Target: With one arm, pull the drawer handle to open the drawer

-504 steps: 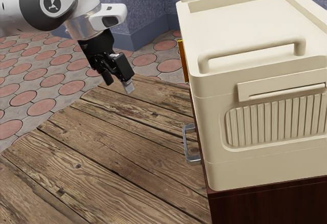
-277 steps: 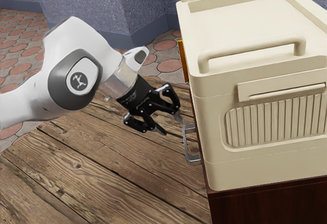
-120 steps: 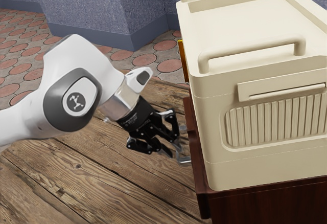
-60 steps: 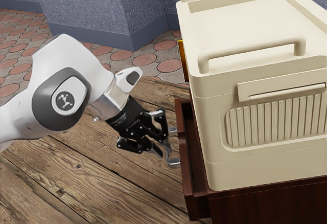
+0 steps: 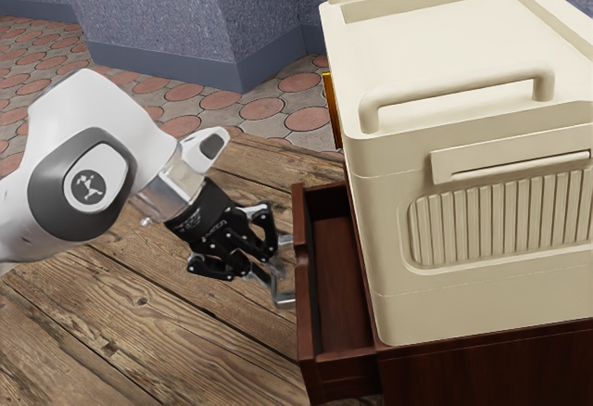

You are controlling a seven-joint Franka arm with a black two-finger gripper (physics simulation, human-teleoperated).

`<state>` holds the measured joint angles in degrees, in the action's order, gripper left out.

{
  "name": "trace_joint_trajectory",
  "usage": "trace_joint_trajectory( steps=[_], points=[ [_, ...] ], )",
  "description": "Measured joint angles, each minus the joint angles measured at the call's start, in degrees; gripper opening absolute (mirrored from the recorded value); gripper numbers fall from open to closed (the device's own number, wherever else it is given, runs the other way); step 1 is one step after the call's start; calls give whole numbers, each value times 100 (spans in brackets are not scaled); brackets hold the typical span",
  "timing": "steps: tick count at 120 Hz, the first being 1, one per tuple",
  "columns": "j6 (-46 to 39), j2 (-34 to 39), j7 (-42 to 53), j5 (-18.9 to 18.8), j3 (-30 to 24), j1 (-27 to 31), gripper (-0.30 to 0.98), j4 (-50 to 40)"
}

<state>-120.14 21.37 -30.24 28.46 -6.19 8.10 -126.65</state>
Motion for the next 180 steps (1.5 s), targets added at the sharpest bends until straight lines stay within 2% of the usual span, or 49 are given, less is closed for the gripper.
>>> trace_joint_trajectory(
  steps=[106,180],
  points=[
    [93,881,168,-100,578,1,2,-821],
    [158,1340,274,-471,993,7,4,-1133]
  ],
)
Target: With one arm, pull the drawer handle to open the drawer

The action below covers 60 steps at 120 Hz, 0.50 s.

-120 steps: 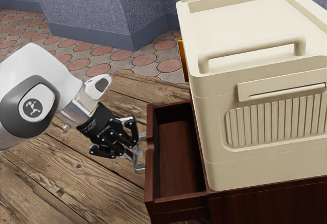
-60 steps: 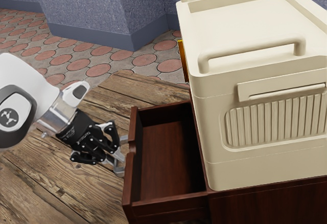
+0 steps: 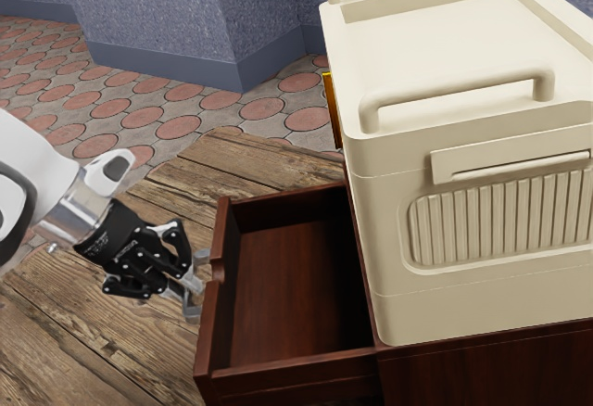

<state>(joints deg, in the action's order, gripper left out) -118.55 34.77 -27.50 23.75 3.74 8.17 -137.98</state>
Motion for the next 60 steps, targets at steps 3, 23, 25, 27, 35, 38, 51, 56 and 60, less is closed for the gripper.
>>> trace_joint_trajectory(
  steps=[3,23,25,27,35,38,51,56,60],
  points=[
    [18,30,2,-31,46,-1,4,3],
    [136,400,-5,-355,333,0,18,103],
    [149,446,-9,-418,387,2,20,128],
    [165,480,-13,-484,440,3,23,161],
    [396,512,-38,-831,554,23,34,549],
    [603,459,-57,-1061,557,26,38,897],
    [1863,-131,-133,-1865,327,-125,50,2559],
    [2281,-235,-159,-2035,235,-161,54,2807],
    [2559,-275,-179,-2150,141,-176,56,2906]
  ],
)
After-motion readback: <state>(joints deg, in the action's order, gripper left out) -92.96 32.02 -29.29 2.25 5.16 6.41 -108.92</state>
